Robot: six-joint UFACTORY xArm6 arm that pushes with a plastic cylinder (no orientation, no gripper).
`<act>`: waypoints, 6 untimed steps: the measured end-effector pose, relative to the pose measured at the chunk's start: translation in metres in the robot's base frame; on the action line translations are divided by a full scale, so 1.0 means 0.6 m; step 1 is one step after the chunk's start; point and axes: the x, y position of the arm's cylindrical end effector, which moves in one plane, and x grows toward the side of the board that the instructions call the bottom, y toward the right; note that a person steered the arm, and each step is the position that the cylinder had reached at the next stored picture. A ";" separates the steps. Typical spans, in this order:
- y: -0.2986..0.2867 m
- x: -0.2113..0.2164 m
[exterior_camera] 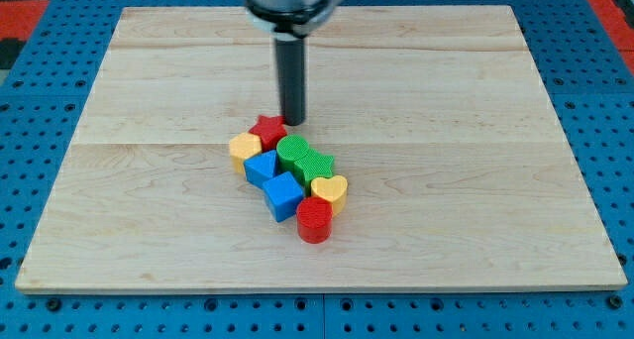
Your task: Push red star along with yellow hexagon a bit down
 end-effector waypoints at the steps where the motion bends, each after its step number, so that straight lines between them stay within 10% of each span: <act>1: -0.047 0.007; 6: 0.009 0.051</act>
